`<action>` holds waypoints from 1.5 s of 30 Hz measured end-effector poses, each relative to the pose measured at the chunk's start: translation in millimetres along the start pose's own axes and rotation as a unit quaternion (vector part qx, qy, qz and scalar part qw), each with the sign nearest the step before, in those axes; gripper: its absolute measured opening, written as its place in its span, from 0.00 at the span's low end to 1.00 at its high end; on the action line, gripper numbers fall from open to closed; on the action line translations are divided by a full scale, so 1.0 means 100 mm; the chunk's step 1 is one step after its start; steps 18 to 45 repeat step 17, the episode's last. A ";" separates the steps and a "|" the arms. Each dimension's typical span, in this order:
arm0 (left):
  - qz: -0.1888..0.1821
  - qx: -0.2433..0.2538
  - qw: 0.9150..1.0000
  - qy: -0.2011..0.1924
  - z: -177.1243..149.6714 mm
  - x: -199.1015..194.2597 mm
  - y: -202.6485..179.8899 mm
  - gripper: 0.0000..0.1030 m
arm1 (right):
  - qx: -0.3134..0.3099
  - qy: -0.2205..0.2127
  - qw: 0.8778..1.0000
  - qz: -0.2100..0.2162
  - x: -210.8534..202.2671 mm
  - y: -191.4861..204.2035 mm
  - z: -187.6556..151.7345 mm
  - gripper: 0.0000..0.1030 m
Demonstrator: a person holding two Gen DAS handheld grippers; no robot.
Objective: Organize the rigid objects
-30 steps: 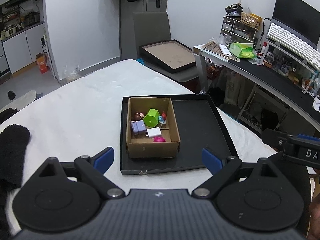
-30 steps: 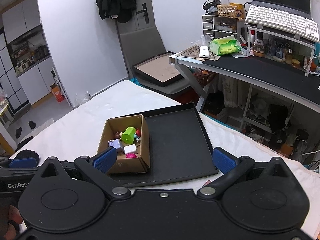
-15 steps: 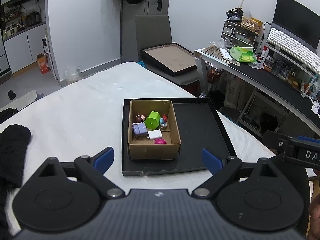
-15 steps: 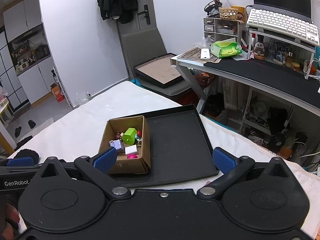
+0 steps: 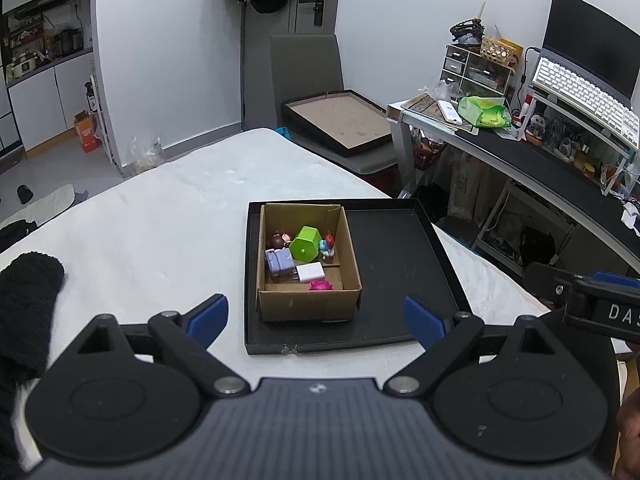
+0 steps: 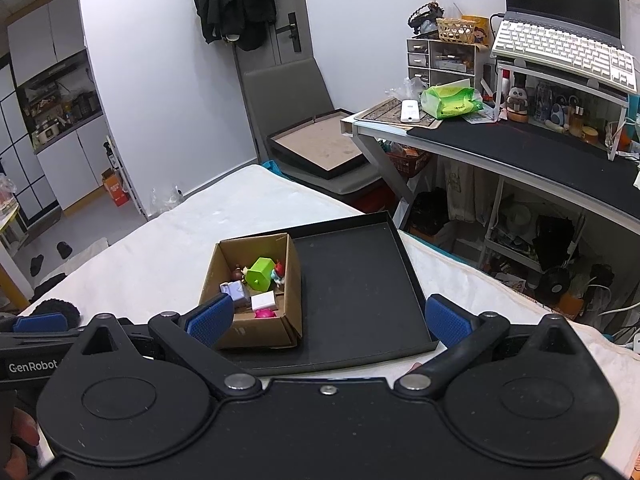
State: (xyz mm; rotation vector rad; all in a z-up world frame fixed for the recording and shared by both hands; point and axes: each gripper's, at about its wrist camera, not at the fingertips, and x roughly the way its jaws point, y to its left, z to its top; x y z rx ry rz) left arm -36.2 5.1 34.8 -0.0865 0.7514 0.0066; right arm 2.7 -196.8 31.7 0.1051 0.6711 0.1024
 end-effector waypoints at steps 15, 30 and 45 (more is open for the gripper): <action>0.003 -0.006 1.000 0.000 0.00 -0.02 0.05 0.91 | 0.000 0.002 1.000 0.003 -0.01 0.02 -0.01 1.00; 0.007 -0.002 1.000 0.005 0.00 -0.01 0.03 0.91 | 0.001 0.001 1.000 0.006 0.00 0.03 -0.01 1.00; 0.007 -0.002 1.000 0.005 0.00 -0.01 0.03 0.91 | 0.001 0.001 1.000 0.006 0.00 0.03 -0.01 1.00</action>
